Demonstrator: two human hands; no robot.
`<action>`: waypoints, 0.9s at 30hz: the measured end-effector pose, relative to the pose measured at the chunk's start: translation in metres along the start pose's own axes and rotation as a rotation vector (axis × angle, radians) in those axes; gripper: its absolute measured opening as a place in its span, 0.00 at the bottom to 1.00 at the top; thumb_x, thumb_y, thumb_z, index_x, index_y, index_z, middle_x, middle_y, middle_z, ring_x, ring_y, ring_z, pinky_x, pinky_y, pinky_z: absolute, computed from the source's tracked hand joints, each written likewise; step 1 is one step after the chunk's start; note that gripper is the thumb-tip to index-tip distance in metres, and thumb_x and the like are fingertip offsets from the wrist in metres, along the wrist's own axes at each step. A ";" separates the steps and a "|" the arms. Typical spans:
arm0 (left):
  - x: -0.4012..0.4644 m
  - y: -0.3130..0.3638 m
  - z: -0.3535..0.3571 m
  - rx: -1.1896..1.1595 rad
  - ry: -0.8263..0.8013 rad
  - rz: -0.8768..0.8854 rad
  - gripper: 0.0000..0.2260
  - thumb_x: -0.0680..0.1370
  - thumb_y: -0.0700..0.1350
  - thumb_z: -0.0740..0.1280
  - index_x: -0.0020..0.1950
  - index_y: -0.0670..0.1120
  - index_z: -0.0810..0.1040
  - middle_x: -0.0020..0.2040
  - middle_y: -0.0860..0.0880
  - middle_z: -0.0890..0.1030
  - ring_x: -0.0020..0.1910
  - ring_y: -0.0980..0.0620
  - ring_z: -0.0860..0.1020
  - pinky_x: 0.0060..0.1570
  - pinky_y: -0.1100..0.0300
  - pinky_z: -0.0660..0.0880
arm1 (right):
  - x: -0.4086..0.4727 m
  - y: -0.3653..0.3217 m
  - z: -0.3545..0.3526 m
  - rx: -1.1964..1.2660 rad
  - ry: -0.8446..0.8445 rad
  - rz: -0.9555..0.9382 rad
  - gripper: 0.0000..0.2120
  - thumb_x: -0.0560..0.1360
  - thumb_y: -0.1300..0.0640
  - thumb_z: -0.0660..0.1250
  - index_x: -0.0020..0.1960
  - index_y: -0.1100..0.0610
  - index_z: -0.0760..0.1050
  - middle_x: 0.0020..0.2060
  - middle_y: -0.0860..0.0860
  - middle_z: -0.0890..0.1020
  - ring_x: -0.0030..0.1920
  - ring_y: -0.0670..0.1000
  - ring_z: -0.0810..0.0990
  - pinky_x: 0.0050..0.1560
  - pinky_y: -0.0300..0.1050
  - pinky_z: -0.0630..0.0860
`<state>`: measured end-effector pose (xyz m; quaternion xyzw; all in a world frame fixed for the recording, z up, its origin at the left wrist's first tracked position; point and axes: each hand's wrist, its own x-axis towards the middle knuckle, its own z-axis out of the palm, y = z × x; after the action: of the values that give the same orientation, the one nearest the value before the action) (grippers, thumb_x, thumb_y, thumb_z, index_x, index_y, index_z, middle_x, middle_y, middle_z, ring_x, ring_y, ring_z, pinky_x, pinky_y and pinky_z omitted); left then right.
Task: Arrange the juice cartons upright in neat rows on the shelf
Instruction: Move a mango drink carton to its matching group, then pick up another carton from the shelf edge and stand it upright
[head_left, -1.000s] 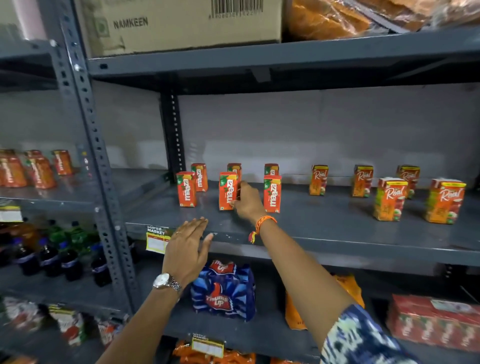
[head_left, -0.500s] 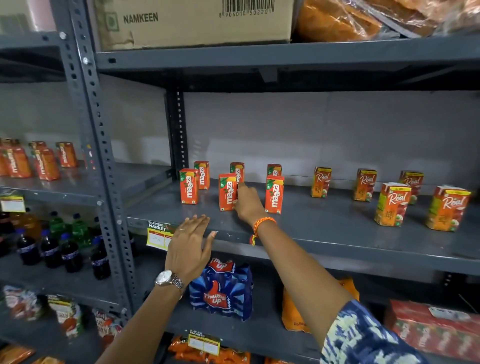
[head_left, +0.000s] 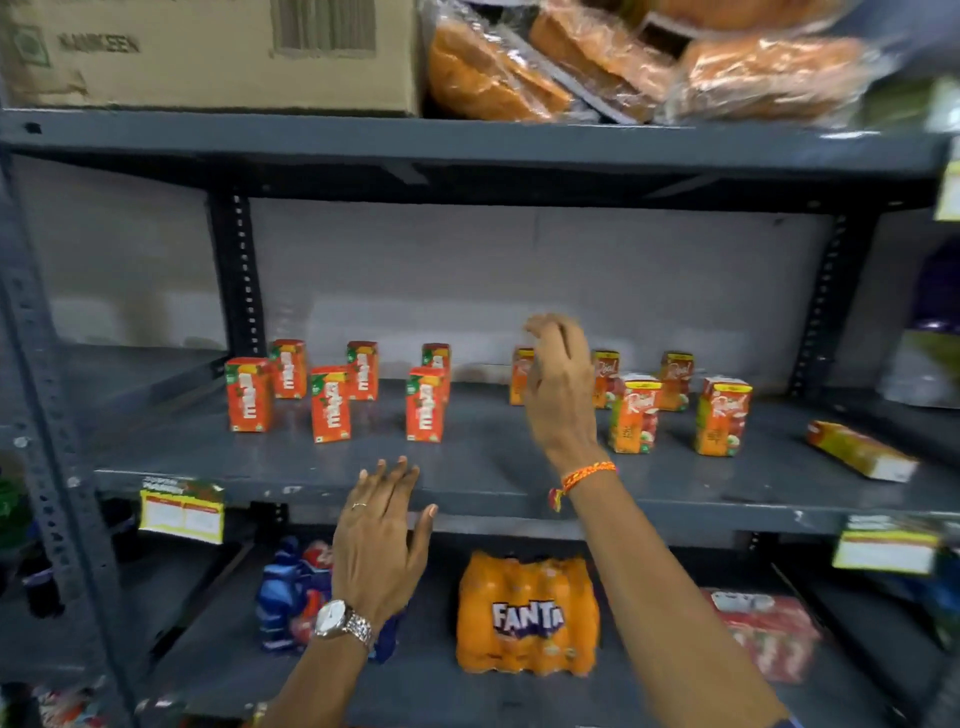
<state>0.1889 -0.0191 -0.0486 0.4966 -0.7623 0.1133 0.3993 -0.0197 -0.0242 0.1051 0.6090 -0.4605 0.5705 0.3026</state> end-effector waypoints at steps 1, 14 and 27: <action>0.000 0.011 0.005 -0.005 0.004 0.001 0.24 0.80 0.56 0.56 0.69 0.43 0.75 0.69 0.45 0.76 0.71 0.45 0.72 0.74 0.51 0.60 | 0.001 0.017 -0.015 -0.008 0.041 0.025 0.22 0.68 0.79 0.58 0.57 0.65 0.77 0.55 0.60 0.78 0.55 0.57 0.79 0.57 0.41 0.75; 0.023 0.157 0.069 -0.048 -0.048 0.165 0.22 0.81 0.56 0.55 0.66 0.46 0.78 0.65 0.48 0.80 0.66 0.48 0.77 0.71 0.53 0.65 | -0.026 0.225 -0.177 -0.275 0.203 0.529 0.15 0.74 0.67 0.60 0.60 0.64 0.73 0.57 0.61 0.74 0.57 0.60 0.72 0.59 0.46 0.67; 0.019 0.164 0.075 0.010 -0.048 0.133 0.22 0.81 0.55 0.53 0.68 0.47 0.76 0.66 0.48 0.79 0.66 0.49 0.76 0.69 0.51 0.66 | -0.041 0.297 -0.209 -0.627 -0.211 1.173 0.26 0.77 0.51 0.62 0.67 0.69 0.69 0.69 0.67 0.69 0.69 0.68 0.64 0.66 0.58 0.67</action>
<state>0.0090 0.0047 -0.0470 0.4493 -0.8025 0.1314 0.3699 -0.3726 0.0551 0.0535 0.1938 -0.8861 0.4169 0.0583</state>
